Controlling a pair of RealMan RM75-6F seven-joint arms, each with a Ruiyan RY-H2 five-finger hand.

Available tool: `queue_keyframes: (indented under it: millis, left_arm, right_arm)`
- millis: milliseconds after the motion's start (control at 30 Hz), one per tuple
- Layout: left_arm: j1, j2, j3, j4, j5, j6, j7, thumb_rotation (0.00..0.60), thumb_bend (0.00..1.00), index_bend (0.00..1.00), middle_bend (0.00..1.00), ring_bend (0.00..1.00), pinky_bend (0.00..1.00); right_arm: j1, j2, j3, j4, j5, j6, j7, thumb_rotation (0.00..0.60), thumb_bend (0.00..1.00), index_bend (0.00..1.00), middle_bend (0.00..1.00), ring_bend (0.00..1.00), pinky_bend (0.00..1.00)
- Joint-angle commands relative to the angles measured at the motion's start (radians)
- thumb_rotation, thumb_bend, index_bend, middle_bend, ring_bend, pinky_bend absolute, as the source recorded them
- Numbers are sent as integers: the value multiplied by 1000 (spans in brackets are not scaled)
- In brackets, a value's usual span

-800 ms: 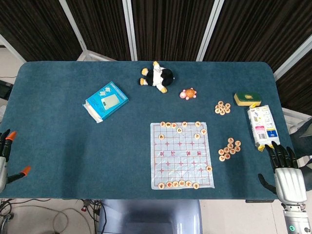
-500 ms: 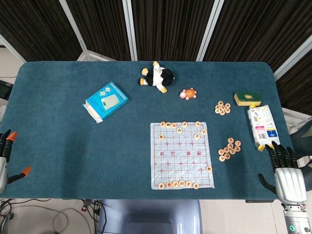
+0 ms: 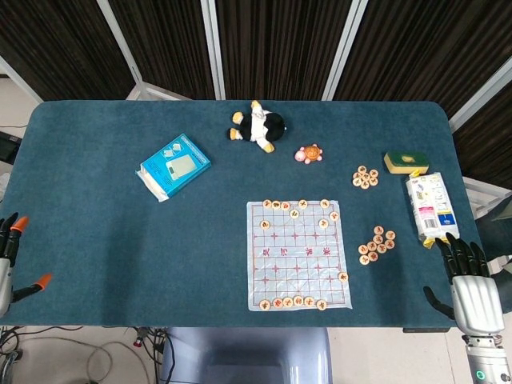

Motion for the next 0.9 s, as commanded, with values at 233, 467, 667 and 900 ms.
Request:
queue_keyframes:
  millis: [233, 467, 667, 900]
  left_arm:
    - [-2, -2, 0, 1, -2, -4, 6, 600, 48, 0, 0, 0, 21]
    - [-3, 0, -7, 1, -12, -5, -2, 600, 47, 0, 0, 0, 21]
    - [-1, 2, -4, -1, -7, -2, -4, 600, 48, 0, 0, 0, 21]
    - [-5, -3, -2, 1, -6, -9, 5, 600, 48, 0, 0, 0, 21]
  right_arm:
    - [3, 15, 9, -30, 33, -21, 14, 600, 345, 28, 0, 0, 10]
    - [86, 107, 96, -161, 135, -127, -93, 600, 345, 51, 0, 0, 11]
    - [225, 190, 198, -321, 325, -320, -207, 600, 345, 58, 0, 0, 11]
    - [401, 145, 276, -340, 569, -469, -336, 600, 345, 71, 0, 0, 11]
